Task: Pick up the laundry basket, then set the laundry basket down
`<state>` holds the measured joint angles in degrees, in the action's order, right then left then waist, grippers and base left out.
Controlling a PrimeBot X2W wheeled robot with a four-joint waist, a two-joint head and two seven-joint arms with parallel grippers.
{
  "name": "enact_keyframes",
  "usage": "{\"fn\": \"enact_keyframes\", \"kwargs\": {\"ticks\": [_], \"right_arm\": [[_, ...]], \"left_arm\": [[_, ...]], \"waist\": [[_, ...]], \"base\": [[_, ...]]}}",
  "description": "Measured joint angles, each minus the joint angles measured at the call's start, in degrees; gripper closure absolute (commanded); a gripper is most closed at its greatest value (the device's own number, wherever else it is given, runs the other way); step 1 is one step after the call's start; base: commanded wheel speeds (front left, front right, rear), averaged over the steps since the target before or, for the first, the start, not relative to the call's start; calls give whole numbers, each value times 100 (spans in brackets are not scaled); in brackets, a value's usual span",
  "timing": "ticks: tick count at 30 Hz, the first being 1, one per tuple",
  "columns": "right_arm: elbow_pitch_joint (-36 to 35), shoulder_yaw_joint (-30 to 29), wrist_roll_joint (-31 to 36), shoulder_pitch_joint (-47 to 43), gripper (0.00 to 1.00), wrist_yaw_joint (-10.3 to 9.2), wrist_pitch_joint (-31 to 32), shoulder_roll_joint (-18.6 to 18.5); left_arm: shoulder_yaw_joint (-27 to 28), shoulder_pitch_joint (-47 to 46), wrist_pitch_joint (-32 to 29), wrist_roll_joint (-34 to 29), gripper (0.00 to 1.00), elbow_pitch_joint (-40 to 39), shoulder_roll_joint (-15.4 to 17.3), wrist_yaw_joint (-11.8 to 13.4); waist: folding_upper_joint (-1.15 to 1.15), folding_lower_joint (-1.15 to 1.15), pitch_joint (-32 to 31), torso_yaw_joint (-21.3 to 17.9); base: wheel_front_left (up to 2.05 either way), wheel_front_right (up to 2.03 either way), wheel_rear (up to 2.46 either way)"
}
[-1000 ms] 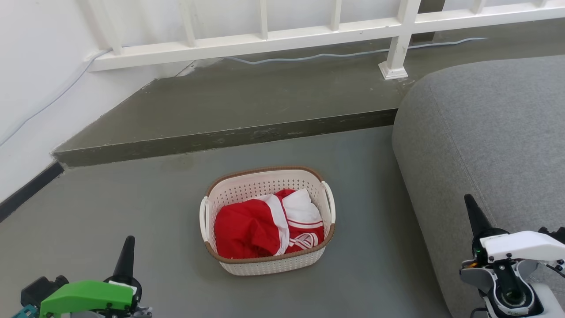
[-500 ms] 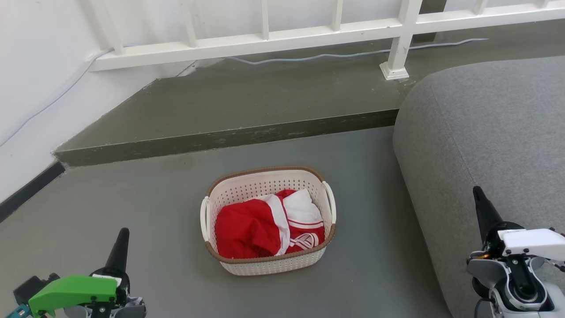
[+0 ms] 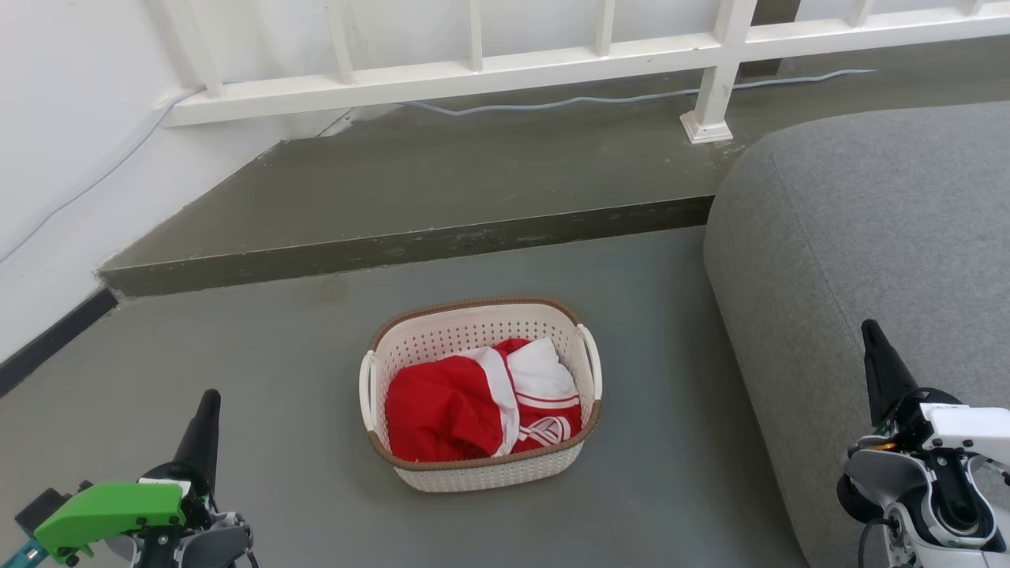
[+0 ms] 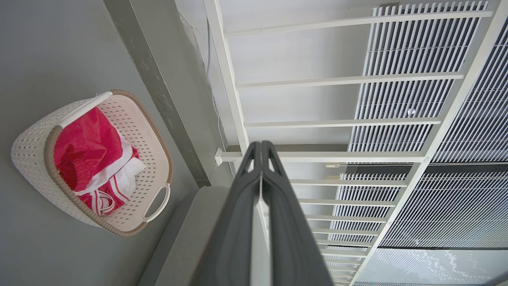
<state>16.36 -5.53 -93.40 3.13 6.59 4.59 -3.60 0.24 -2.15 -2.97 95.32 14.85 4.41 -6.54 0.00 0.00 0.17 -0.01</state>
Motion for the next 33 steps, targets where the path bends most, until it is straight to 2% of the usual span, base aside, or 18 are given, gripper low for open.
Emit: {"fn": "enact_keyframes", "kwargs": {"ticks": [33], "right_arm": [[2,-12,-3,3,100,14,0,3]], "left_arm": [[22,-29,-1,5,100,77,0,-3]], "waist": [[0,0,-2,0]], "base": [[0,0,0]]}}
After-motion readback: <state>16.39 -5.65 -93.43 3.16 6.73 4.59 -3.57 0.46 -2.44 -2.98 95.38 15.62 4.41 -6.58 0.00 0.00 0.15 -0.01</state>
